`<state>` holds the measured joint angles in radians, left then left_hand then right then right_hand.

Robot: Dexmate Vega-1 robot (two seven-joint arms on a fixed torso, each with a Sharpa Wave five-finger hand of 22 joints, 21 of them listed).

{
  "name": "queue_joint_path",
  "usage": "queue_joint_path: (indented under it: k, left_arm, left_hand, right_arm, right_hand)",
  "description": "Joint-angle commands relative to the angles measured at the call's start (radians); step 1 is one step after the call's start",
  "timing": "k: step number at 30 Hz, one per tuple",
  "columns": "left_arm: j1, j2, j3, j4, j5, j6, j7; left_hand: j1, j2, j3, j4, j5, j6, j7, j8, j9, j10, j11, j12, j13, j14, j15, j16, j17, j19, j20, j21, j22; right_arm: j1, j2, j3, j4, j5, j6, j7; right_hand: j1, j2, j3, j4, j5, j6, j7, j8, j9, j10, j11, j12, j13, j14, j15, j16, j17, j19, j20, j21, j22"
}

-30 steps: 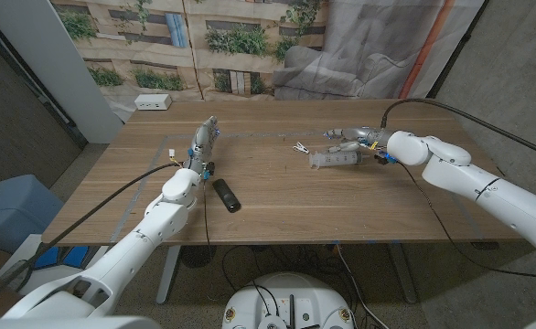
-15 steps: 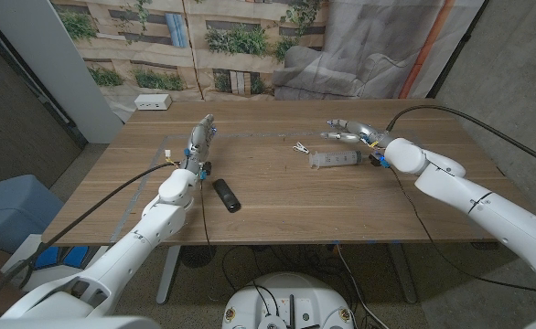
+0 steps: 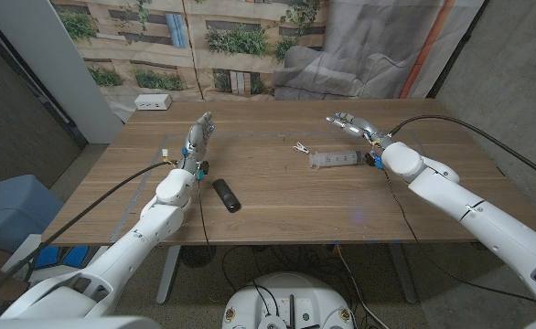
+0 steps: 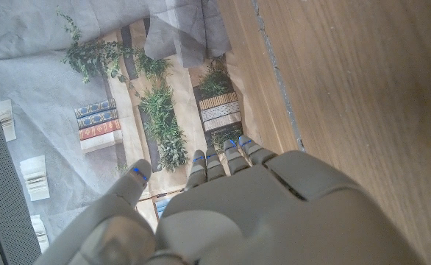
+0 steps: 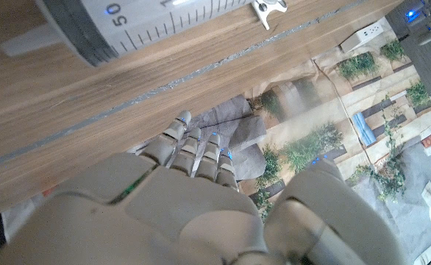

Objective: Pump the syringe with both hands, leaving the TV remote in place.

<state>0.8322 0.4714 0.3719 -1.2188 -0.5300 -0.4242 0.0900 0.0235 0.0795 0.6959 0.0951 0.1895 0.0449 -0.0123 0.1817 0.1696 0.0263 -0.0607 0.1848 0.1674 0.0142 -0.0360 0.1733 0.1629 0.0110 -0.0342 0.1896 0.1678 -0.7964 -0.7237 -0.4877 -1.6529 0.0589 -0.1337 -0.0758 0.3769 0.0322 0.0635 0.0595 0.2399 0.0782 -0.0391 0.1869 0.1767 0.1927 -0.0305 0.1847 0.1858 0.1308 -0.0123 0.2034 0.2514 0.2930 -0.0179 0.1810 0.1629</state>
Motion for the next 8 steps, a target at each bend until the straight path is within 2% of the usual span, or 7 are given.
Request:
queue_joint_path:
  k: [1, 8]
  left_arm:
    - [-0.001, -0.007, -0.008, 0.031, -0.019, -0.041, -0.031]
    - [-0.021, -0.029, -0.01, 0.076, -0.04, -0.062, -0.06]
  left_hand:
    - [-0.001, 0.073, 0.007, 0.003, 0.003, 0.012, -0.003, 0.001, 0.003, 0.005, 0.0, 0.002, 0.004, 0.001, -0.006, 0.002, 0.003, 0.007, -0.042, 0.002, 0.002]
    - [-0.001, 0.074, 0.007, 0.004, 0.003, 0.014, -0.002, 0.001, 0.003, 0.007, 0.0, 0.003, 0.004, 0.003, -0.006, 0.003, 0.004, 0.009, -0.042, 0.002, 0.002]
  right_arm:
    - [-0.053, 0.07, 0.04, 0.049, 0.148, 0.079, -0.114]
    - [-0.084, 0.1, 0.078, 0.087, 0.244, 0.14, -0.138]
  right_hand:
    - [-0.012, 0.002, -0.002, 0.008, 0.0, -0.002, 0.012, -0.004, -0.001, 0.004, -0.002, 0.001, -0.001, 0.018, 0.001, 0.008, -0.001, -0.008, -0.007, -0.001, 0.002]
    - [-0.024, 0.011, -0.002, 0.014, 0.0, -0.001, 0.015, -0.004, -0.001, 0.009, 0.004, 0.003, -0.002, 0.016, 0.001, 0.006, -0.005, -0.012, -0.014, -0.002, 0.002]
